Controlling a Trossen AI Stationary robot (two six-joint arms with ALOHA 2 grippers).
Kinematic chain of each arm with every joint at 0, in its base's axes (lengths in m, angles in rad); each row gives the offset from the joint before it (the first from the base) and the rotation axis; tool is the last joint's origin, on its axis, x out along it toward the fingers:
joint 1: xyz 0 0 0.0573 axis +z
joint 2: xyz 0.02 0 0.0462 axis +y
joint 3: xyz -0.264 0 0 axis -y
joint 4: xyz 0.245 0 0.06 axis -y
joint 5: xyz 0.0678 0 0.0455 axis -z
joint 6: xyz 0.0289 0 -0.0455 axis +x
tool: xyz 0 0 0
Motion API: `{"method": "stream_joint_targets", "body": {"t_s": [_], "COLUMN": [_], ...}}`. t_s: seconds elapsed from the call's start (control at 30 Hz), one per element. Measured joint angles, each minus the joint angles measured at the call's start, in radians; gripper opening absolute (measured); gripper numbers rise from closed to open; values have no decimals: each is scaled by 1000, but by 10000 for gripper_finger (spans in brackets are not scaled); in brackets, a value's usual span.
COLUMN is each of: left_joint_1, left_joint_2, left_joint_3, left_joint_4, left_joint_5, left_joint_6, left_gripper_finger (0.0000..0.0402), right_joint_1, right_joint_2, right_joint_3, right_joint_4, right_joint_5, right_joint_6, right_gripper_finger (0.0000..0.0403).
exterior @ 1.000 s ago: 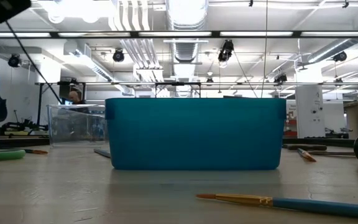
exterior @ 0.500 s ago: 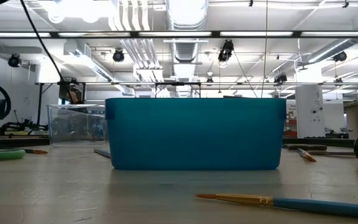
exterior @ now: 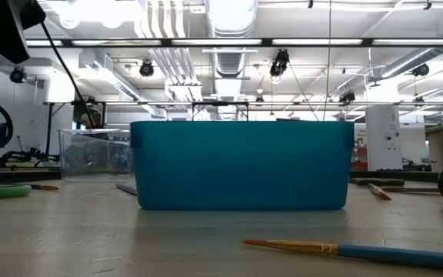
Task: Pick & Place Paint Supplies
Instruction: Put the blue paint bottle into the green bin
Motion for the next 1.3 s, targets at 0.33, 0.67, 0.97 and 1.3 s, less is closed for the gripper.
{"method": "stream_joint_targets", "body": {"t_s": [0.33,0.67,0.97,1.3], "left_joint_1": [7,31,41,53], "left_joint_2": [0,10,17,25], "left_joint_3": [-28,-34,-34,-61], "left_joint_4": [-1,24,32,60], "left_joint_5": [34,104,111,137], "left_joint_6": [23,58,61,54], "left_gripper_finger": [285,285,285,285], "right_joint_1": [0,0,0,0], "right_joint_2": [0,-1,-2,-4], "right_joint_3": [0,0,0,0], "right_joint_4": [0,3,16,18], "right_joint_5": [0,0,0,0], "right_joint_6": [-3,-19,-25,-29], "right_gripper_finger": [229,229,229,229]}}
